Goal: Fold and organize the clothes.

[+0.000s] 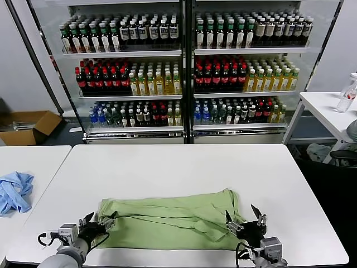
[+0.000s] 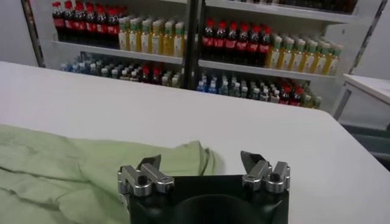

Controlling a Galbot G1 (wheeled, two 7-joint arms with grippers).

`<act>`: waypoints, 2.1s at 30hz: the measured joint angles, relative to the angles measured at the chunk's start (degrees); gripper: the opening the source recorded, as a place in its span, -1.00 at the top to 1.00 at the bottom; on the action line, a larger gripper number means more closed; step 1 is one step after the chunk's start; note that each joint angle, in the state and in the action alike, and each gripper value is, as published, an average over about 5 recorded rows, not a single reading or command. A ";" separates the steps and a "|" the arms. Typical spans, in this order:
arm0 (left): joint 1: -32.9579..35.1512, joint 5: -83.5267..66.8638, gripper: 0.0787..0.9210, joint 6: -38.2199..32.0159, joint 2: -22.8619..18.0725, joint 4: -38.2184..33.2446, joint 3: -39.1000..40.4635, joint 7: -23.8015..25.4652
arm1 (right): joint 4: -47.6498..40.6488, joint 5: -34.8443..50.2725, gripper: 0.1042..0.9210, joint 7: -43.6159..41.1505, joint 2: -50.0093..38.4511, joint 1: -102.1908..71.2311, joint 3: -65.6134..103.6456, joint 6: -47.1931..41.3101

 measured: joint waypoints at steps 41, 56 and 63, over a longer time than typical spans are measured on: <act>0.05 7.93 0.97 2.40 2.75 0.03 -16.54 -0.85 | -0.17 -2.02 -0.76 0.10 0.33 1.60 -0.14 0.88; -1.22 -4.26 0.97 2.87 -1.71 -11.78 -3.35 0.91 | -0.04 -2.84 -0.76 0.03 1.02 1.27 -0.08 0.75; -5.31 -6.15 0.97 2.95 -5.36 -10.73 4.89 0.88 | -0.35 -3.48 -0.76 -0.08 1.06 1.12 -0.05 0.97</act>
